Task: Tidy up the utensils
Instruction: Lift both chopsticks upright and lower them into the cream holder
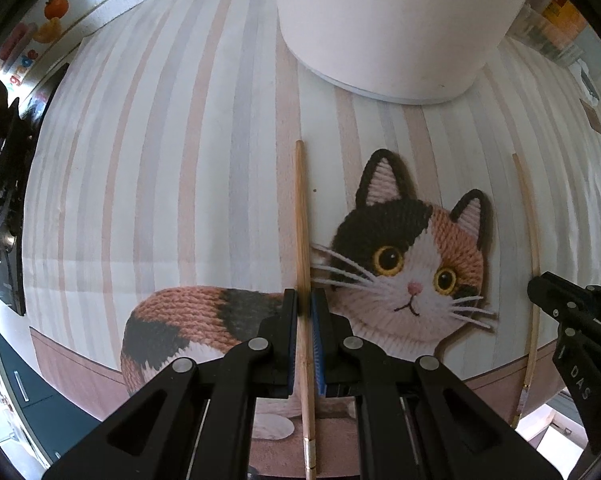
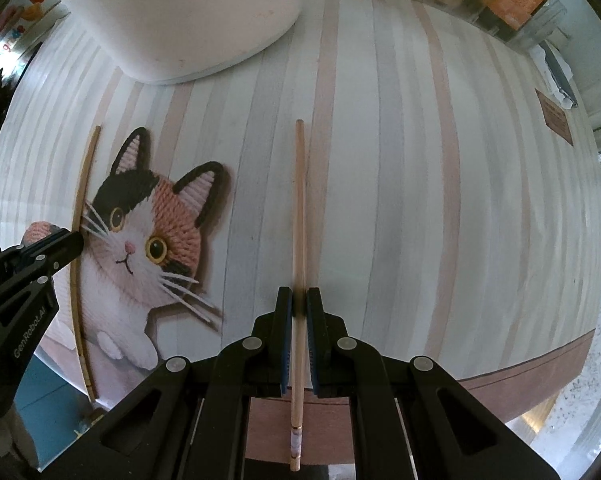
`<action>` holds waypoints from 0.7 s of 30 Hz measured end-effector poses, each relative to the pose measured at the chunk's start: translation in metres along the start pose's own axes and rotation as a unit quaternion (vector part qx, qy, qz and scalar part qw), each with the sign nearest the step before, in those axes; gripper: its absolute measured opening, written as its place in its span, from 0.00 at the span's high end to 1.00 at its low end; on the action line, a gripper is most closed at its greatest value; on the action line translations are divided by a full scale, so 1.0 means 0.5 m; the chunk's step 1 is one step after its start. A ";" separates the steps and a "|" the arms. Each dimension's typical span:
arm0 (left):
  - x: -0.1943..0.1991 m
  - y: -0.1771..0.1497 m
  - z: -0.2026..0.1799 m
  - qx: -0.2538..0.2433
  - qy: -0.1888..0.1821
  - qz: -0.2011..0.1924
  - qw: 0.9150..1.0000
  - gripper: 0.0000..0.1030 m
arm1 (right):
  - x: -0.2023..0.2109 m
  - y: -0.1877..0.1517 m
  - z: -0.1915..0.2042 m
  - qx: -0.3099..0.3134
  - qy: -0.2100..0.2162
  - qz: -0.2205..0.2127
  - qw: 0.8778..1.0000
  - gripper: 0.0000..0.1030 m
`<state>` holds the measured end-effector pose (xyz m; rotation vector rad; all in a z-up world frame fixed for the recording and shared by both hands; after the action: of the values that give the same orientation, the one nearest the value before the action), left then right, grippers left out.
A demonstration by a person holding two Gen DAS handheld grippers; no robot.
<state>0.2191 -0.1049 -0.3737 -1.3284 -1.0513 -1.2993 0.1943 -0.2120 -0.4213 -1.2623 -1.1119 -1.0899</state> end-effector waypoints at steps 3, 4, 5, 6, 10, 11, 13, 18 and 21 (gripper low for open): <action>0.000 0.008 0.014 0.006 -0.007 -0.001 1.000 0.96 | -0.003 0.018 -0.003 0.000 0.002 0.002 1.000 0.93; 0.001 0.008 0.021 0.011 -0.006 -0.004 1.000 0.96 | -0.003 0.022 -0.004 -0.005 0.007 0.000 1.000 0.93; 0.007 0.005 0.029 0.017 -0.002 -0.010 1.000 0.96 | -0.001 0.024 -0.011 -0.008 0.012 -0.003 1.000 0.93; 0.018 0.005 0.036 0.023 -0.001 -0.020 1.000 0.96 | 0.002 0.024 -0.017 -0.013 0.018 -0.008 1.000 0.93; 0.065 0.007 0.056 0.032 0.006 -0.053 0.998 0.96 | 0.045 0.028 -0.034 -0.036 0.032 -0.048 0.998 0.93; 0.079 0.009 0.061 0.032 0.006 -0.060 0.998 0.96 | 0.059 0.030 -0.038 -0.039 0.034 -0.059 0.997 0.93; 0.109 0.013 0.071 0.032 0.008 -0.076 0.997 0.96 | 0.093 0.036 -0.046 -0.045 0.039 -0.084 0.995 0.93; 0.186 0.023 0.102 0.052 0.004 -0.119 0.991 0.96 | 0.172 0.054 -0.066 -0.059 0.044 -0.142 0.987 0.93; 0.226 0.032 0.117 0.061 0.006 -0.147 0.987 0.96 | 0.211 0.060 -0.074 -0.068 0.049 -0.172 0.982 0.94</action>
<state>0.2513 -0.0549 -0.2603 -1.1005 -1.3336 -1.4317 0.2399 -0.2485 -0.3214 -1.1309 -1.2252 -1.4921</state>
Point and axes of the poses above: each gripper's, at about its wrist camera, not at the fingertips, and x roughly against the way its jaws point, z to its left, y to its top, the point moved 6 cm from there along -x, roughly the way its jaws point, and after that the axes turned 8 degrees about z, right-handed, at the moved point
